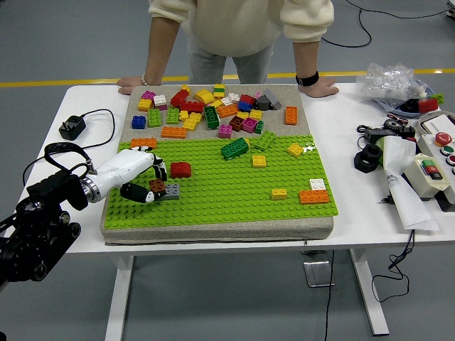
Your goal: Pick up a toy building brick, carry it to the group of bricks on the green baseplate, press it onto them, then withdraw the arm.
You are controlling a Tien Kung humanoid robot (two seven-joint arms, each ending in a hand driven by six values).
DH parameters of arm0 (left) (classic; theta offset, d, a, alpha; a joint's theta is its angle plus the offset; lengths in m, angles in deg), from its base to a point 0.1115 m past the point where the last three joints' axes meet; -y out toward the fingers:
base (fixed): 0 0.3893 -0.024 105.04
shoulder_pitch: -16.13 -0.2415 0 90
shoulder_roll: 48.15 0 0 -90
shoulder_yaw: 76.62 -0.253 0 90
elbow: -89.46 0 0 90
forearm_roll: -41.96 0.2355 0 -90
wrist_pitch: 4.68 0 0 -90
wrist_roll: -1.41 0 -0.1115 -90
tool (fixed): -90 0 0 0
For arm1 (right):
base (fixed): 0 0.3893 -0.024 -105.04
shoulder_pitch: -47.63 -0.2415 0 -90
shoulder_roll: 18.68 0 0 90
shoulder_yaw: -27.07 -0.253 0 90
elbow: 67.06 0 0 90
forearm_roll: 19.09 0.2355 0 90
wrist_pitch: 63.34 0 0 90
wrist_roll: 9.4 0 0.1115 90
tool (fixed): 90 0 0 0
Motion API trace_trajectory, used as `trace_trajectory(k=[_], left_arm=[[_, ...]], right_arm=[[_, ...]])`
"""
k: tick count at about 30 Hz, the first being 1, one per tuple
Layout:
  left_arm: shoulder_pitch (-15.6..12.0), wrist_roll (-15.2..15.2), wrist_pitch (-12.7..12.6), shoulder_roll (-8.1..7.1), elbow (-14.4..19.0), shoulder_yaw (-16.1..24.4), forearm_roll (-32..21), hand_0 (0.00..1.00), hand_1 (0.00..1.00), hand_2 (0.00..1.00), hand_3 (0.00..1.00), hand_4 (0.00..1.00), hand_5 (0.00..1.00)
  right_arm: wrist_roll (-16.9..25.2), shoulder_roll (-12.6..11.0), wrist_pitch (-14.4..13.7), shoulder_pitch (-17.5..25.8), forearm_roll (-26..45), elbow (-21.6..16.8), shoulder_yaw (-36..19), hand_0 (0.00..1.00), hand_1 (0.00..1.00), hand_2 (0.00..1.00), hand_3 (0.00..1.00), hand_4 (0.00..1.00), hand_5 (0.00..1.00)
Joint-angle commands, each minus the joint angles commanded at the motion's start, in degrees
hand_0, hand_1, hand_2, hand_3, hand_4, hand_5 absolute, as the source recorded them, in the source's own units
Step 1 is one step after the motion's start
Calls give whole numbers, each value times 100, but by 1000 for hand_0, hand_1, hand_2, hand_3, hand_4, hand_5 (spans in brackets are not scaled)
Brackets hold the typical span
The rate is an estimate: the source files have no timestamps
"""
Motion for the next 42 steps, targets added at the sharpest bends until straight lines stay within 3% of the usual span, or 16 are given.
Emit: trace_trajectory(k=[42], left_arm=[[236,-48,-6,-230,-17,-512,-83,953,726,540,513,779,168]], right_arm=[[-25,22,-12,-12,11,0,35,781,708,744,683,947,692]])
